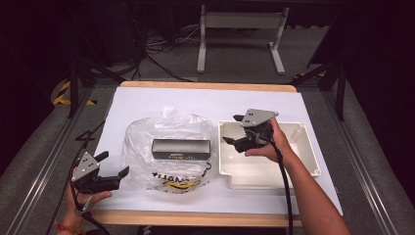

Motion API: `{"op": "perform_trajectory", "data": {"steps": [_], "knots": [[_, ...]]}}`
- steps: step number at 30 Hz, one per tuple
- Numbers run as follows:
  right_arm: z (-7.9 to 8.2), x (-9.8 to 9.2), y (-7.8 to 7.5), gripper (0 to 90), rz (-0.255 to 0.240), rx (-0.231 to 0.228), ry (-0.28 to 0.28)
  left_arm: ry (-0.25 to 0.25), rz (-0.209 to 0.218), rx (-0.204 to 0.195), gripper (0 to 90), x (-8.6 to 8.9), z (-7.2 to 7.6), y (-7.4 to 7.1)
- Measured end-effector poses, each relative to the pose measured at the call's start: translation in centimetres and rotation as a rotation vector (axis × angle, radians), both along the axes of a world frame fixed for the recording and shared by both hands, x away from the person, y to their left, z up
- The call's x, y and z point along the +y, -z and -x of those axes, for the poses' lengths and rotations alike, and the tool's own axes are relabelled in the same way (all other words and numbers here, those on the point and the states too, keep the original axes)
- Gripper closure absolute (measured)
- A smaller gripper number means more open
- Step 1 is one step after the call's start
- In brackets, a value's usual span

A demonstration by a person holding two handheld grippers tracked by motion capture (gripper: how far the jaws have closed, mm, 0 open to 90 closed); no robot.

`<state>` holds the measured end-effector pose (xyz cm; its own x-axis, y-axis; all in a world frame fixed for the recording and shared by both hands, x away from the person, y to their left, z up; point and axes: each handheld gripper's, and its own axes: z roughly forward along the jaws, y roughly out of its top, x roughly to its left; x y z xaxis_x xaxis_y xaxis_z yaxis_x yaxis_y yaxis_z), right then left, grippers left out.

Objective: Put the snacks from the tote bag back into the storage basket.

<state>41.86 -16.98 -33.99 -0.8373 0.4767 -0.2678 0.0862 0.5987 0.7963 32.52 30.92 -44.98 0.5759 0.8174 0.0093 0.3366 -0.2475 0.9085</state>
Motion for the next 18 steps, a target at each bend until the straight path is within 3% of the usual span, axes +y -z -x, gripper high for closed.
{"op": "perform_trajectory", "data": {"steps": [18], "knots": [[-1.5,3.5,0.4,24.2,0.035,0.062,-0.085,0.009,-0.020,0.001,7.7,-0.2,0.0,0.1]]}}
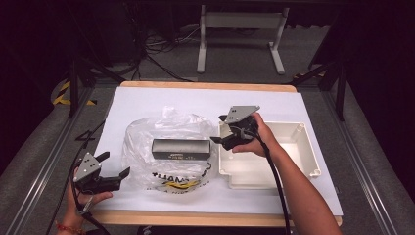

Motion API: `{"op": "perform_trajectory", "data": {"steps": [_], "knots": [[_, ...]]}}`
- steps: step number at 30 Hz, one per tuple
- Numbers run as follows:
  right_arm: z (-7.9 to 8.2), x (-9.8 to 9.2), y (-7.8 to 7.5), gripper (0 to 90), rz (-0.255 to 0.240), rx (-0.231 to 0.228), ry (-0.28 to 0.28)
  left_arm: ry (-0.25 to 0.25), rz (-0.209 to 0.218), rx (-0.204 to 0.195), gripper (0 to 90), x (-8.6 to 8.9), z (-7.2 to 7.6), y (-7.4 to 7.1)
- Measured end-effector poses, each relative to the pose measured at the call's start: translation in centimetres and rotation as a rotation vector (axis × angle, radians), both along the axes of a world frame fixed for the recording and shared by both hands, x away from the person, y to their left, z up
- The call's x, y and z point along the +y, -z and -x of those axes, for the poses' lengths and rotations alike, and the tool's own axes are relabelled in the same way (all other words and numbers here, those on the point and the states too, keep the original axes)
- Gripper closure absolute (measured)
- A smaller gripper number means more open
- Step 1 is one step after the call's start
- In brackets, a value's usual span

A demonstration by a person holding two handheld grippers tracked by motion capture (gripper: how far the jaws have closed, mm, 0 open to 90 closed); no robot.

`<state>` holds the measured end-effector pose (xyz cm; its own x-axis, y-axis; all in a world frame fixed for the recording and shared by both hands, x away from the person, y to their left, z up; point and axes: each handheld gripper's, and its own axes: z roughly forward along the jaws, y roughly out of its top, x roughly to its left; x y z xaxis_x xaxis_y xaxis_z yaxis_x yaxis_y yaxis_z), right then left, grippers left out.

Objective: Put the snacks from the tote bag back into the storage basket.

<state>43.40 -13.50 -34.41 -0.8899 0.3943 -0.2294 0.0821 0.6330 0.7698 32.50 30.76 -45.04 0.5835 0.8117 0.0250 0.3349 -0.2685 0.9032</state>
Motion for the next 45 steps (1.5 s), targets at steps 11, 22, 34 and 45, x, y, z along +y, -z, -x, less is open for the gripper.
{"op": "perform_trajectory", "data": {"steps": [11,22,34,45], "knots": [[-0.5,3.0,1.0,31.3,0.099,0.047,-0.098,0.011,-0.011,0.008,7.7,-0.1,-0.1,0.1],[-1.1,4.8,1.4,29.8,0.200,0.086,-0.192,0.018,-0.017,0.014,7.7,-0.2,-0.1,0.2],[-1.7,6.8,2.5,31.8,0.318,0.138,-0.239,0.024,-0.025,0.016,7.7,-0.3,-0.1,0.2],[-2.6,8.3,3.9,34.4,0.467,0.195,-0.230,0.034,-0.038,0.022,8.2,-0.5,-0.1,0.3]]}}
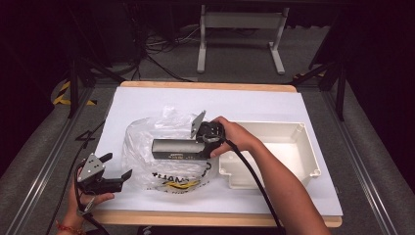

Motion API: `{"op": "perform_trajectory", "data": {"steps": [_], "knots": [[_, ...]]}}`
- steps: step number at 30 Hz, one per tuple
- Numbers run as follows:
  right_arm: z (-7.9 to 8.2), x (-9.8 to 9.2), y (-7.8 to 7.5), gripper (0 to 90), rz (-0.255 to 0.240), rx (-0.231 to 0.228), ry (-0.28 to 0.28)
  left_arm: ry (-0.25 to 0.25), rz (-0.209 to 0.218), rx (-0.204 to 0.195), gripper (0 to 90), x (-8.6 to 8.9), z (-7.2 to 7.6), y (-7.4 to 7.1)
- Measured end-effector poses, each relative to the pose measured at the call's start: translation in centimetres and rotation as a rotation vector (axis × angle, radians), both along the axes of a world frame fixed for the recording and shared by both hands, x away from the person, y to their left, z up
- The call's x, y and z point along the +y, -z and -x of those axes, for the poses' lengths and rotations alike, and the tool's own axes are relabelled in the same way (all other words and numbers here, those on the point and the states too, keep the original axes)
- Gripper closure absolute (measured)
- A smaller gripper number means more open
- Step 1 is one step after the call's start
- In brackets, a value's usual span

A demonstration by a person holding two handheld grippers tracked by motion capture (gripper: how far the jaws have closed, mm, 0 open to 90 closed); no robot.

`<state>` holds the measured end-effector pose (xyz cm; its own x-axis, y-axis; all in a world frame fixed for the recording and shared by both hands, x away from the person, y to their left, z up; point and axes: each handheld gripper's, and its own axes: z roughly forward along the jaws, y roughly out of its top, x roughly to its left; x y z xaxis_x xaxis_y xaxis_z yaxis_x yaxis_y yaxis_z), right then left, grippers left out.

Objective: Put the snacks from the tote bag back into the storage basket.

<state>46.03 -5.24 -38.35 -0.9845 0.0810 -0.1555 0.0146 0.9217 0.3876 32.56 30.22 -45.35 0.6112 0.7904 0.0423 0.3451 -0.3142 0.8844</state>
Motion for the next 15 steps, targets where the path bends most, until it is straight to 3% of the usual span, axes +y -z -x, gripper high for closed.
{"op": "perform_trajectory", "data": {"steps": [6,15], "knots": [[-0.14,0.18,0.14,40.5,0.021,0.036,-0.016,0.000,0.004,0.000,8.3,0.03,-0.02,0.02],[0.05,0.36,0.05,42.7,0.037,0.027,-0.031,0.001,0.003,0.001,8.3,0.01,0.00,0.01]]}}
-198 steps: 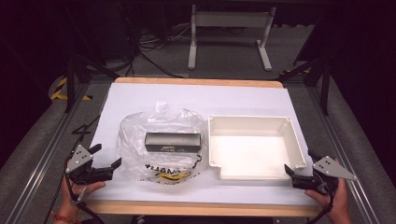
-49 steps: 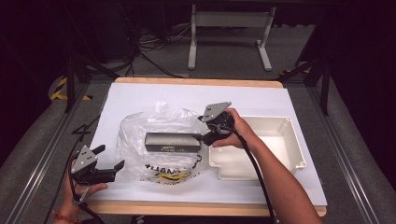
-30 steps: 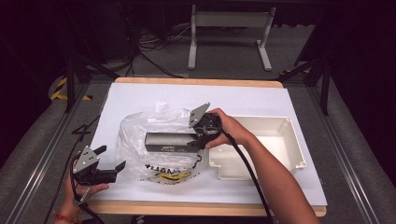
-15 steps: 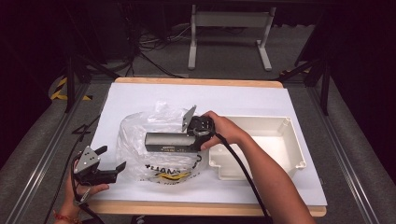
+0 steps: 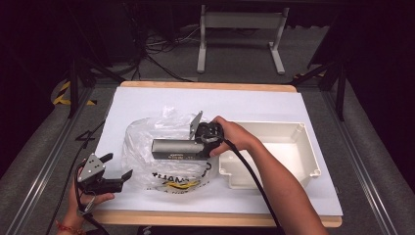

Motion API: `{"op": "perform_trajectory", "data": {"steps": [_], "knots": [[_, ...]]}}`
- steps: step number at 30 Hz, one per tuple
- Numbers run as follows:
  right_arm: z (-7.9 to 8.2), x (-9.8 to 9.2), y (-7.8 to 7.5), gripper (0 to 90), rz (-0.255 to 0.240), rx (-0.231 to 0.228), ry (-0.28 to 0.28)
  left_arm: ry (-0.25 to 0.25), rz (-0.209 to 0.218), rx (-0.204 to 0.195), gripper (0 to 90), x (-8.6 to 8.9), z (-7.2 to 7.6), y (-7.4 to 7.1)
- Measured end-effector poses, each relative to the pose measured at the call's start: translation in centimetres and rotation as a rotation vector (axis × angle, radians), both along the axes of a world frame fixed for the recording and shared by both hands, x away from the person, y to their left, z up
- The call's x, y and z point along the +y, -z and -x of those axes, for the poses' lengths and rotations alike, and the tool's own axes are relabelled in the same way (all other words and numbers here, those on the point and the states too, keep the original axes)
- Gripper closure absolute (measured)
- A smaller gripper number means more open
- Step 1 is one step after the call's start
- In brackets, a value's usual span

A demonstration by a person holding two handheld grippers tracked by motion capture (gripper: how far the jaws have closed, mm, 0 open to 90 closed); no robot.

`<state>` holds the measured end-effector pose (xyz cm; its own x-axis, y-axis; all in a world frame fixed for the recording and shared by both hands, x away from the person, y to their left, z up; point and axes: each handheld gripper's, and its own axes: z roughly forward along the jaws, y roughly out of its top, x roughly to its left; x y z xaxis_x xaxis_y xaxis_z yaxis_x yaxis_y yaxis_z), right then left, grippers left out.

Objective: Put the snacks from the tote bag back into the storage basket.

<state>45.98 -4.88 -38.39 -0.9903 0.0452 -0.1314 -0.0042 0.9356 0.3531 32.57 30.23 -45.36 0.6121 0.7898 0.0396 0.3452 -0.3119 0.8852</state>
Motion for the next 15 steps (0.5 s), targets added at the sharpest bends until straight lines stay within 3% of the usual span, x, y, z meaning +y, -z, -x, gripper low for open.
{"op": "perform_trajectory", "data": {"steps": [6,8,15], "knots": [[0.08,0.06,-0.03,43.1,0.001,-0.005,-0.008,0.001,0.000,0.002,8.5,0.03,-0.05,0.03],[0.13,0.03,-0.15,43.2,-0.034,-0.030,-0.012,0.001,-0.002,0.003,8.4,0.02,-0.07,0.03],[0.44,0.04,-0.29,43.2,-0.050,-0.043,-0.037,-0.002,0.000,0.004,8.4,0.05,-0.07,0.03]]}}
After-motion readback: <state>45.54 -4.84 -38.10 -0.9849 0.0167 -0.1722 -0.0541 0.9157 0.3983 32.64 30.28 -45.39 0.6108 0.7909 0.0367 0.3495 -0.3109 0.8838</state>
